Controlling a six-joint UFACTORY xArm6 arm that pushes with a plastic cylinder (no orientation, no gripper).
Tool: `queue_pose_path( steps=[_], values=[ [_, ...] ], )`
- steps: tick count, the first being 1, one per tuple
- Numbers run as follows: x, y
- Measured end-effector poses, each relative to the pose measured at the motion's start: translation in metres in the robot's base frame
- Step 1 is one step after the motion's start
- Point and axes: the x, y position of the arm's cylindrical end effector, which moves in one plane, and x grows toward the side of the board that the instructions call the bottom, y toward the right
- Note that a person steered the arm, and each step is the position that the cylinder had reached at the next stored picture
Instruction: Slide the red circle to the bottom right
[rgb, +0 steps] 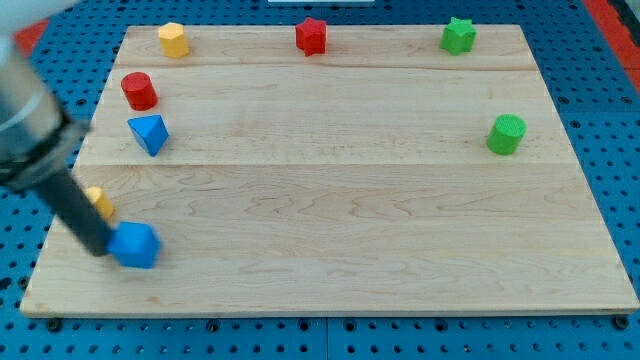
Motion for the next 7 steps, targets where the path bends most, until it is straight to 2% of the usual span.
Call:
queue_pose_path(
  steps=[1,2,3,4,5,6,7],
  values=[
    [0.002,0.102],
    [-0.009,0.166],
    [-0.011,0.12],
    [-0.08,0.095],
    [-0.095,0.049],
    [-0.087,-0.035],
    [-0.118,-0.108]
  ],
)
